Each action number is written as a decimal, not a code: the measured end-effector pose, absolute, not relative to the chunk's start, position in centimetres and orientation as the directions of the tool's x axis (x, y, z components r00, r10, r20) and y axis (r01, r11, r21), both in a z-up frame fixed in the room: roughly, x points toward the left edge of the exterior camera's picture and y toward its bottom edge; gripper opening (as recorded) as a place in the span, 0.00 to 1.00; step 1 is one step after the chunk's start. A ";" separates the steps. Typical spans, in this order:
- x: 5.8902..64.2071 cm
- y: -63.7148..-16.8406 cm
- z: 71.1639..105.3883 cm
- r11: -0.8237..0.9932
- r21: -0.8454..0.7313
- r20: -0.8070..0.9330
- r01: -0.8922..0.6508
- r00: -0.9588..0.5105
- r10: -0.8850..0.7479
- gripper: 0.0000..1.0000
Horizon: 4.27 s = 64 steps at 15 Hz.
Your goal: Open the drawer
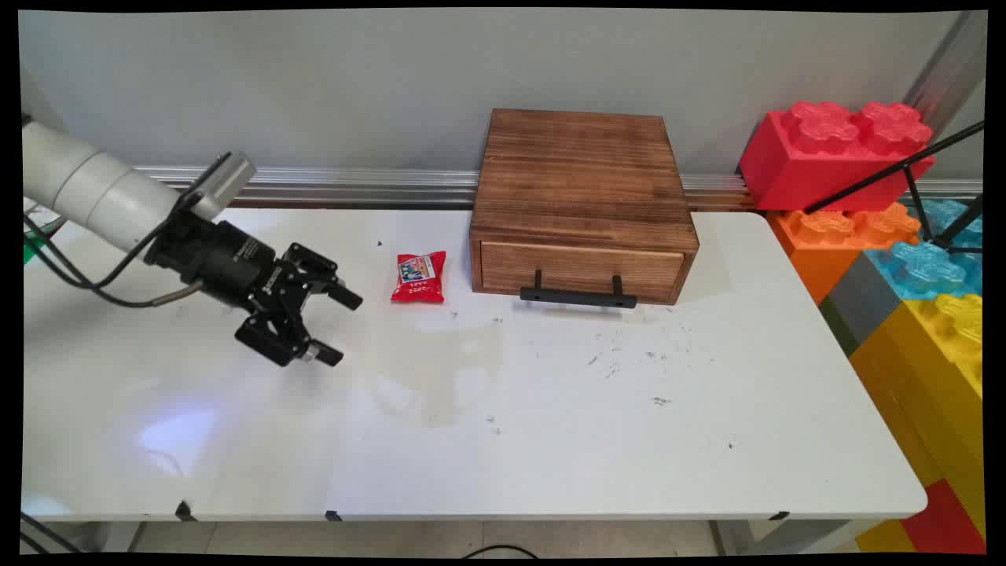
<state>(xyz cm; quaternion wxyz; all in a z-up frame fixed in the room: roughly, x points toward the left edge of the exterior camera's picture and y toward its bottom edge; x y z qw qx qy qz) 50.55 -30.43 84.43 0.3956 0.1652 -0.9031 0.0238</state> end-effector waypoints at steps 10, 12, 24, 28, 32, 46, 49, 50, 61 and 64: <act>44.0 -35.0 90.2 0.931 0.032 0.732 -0.364 -0.626 -0.270 1.00; 41.9 -36.3 90.9 0.931 0.006 0.726 -0.364 -0.638 -0.254 1.00; 32.4 -41.3 88.4 0.940 -0.110 0.641 -0.324 -0.746 -0.182 1.00; 30.0 -42.6 86.7 0.940 -0.147 0.607 -0.309 -0.778 -0.161 1.00; 28.0 -44.1 85.2 0.936 -0.181 0.577 -0.303 -0.803 -0.148 1.00; 22.9 -47.9 80.1 0.941 -0.189 0.516 -0.281 -0.844 -0.149 1.00; 22.3 -48.4 79.1 0.943 -0.184 0.508 -0.278 -0.848 -0.151 1.00; 22.1 -48.6 78.7 0.943 -0.183 0.506 -0.278 -0.849 -0.152 1.00; 20.9 -49.0 76.8 0.950 -0.147 0.496 -0.275 -0.851 -0.170 1.00; 20.6 -48.4 76.8 0.953 -0.136 0.498 -0.270 -0.850 -0.170 1.00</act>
